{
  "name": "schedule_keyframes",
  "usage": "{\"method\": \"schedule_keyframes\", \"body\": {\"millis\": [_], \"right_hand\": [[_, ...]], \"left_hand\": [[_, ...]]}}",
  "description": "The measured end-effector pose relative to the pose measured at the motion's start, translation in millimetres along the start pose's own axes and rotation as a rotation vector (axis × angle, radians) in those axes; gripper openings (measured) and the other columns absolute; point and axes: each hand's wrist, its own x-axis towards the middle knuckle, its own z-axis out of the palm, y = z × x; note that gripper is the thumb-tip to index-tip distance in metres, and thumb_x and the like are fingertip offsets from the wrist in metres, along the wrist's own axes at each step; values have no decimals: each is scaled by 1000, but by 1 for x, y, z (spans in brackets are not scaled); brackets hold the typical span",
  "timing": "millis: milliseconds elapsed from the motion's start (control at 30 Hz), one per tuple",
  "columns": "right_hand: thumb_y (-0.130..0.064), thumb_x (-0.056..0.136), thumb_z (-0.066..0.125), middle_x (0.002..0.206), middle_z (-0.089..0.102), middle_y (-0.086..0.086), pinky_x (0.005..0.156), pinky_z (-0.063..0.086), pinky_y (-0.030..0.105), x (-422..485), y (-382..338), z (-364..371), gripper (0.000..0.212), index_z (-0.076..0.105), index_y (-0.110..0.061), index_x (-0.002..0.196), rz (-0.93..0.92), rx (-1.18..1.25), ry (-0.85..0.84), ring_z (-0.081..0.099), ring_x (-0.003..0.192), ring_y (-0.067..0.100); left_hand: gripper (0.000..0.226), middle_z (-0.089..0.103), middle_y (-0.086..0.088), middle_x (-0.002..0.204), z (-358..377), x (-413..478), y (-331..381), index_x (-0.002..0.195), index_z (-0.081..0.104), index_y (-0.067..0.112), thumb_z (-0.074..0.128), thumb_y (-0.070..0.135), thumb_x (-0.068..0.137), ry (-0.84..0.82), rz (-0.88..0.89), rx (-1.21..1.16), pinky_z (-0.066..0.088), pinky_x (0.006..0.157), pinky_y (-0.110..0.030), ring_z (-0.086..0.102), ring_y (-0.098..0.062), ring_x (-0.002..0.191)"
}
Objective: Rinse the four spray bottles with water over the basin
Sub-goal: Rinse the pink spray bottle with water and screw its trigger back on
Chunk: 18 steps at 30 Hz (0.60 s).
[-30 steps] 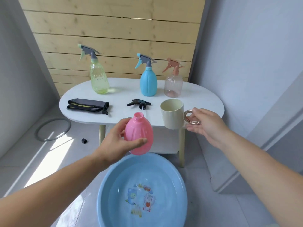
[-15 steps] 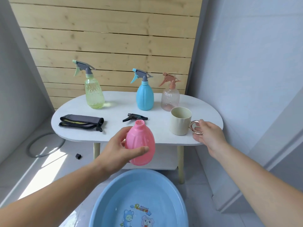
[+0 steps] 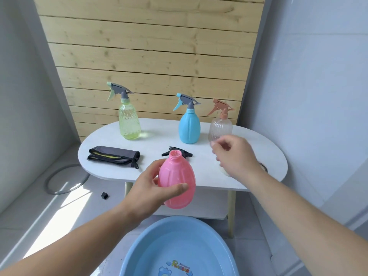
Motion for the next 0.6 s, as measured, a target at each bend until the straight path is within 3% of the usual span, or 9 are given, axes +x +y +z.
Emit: {"method": "schedule_keyframes", "body": {"millis": [67,133,267,433,600], "right_hand": [[-30,94,63,90,73,9,70,62,38,13,-7,29,20,70,-12,89,207,54,-237,65,69,17],[-30,93,64,95,71,11,70,63,37,31,-5,57,26,68,-6,99,355,35,-314,66,68,19],[-37,84,72,80,64,12,63,62,38,63,2,99,39,59,-3,99,540,35,-282,61,58,26],[-43,72,77,61,57,7,46,43,25,84,-1,133,39,59,-10,80,599,-39,-254,46,44,23],[-24,69,72,53,50,5,44,39,23,91,-5,151,22,54,-11,70,640,-63,-246,40,40,20]], "left_hand": [[62,78,7,102,-4,-3,1,116,65,46,93,34,63,9,-4,-7,65,83,-42,74,-17,98],[65,78,6,102,-12,-4,3,121,64,40,92,32,63,15,-7,-5,65,80,-36,75,-17,97],[65,79,4,104,-35,-1,4,121,64,41,92,31,63,28,-11,3,64,80,-33,75,-15,98],[57,79,5,104,-51,7,-2,112,67,47,92,31,63,56,-24,-15,65,82,-35,75,-15,98],[64,78,7,103,-46,9,-8,119,65,42,92,32,62,35,-35,2,60,73,-25,73,-6,95]]}}
